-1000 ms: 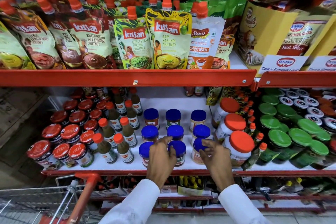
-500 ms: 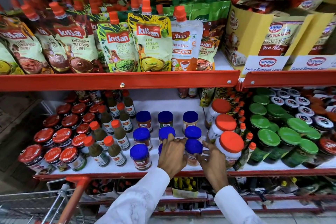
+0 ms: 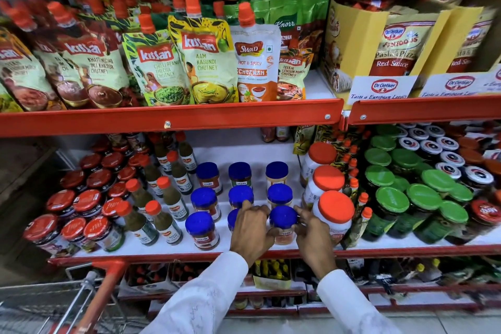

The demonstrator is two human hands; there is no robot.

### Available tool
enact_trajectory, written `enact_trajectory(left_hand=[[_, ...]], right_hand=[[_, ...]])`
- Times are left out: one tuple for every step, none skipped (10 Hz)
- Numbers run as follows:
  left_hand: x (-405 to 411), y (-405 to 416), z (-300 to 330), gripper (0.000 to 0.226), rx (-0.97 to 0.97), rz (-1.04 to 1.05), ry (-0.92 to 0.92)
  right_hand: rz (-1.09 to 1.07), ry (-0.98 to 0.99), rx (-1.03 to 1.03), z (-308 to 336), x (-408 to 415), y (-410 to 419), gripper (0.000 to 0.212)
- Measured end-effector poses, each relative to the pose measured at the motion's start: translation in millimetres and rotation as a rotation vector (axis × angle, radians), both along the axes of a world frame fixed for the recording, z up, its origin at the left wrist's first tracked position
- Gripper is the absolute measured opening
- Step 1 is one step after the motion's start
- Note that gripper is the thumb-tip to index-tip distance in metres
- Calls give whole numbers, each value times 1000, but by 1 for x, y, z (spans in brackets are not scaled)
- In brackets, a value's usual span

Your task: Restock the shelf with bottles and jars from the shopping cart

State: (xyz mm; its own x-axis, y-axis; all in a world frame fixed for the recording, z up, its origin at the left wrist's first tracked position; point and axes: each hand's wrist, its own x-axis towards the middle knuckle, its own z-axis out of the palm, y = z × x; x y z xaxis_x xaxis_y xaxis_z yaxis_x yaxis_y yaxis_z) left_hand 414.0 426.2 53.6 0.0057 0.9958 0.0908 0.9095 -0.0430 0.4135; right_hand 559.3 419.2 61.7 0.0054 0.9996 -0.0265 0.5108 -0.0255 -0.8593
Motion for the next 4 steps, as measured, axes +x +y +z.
enact_trajectory(left_hand=[[1,-1,-2,34,7,2,18],[1,-2,-4,33,7,13,11],[0,-1,-6,32,19,10,7],[-3,-3,-3,43,49,20,103]], right_hand=[[9,25,-12,-2,1,1,50],[15,6,-10,-1,2,0,50],[28,2,4,-2,1,1,50],[-7,-38,37,-4,7,-2,55]])
